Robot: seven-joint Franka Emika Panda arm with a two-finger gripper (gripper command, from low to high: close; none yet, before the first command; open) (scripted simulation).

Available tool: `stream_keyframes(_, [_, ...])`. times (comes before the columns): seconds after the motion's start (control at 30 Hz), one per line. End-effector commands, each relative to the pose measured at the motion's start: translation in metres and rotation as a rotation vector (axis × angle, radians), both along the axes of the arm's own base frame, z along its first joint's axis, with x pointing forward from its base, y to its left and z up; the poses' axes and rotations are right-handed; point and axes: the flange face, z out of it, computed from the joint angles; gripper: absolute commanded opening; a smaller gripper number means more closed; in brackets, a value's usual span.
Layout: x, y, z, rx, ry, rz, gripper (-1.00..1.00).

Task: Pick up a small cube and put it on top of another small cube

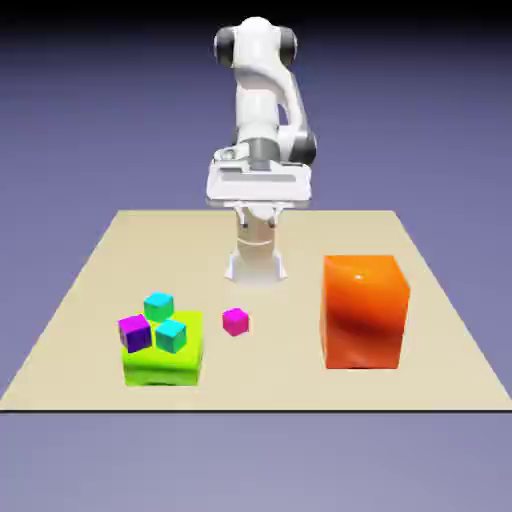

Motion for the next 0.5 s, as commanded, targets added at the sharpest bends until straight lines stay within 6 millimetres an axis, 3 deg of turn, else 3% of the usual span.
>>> stream_keyframes(0.0, [0.002,-0.01,-0.019,0.04,0.076,-0.044,0.0])
stream_keyframes(0.2, [-0.008,-0.059,-0.131,0.264,0.526,-0.32,0.0])
stream_keyframes(0.33, [-0.036,-0.083,-0.197,0.399,0.813,-0.519,0.0])
stream_keyframes(0.47, [-0.075,-0.101,-0.251,0.526,1.083,-0.73,0.0])
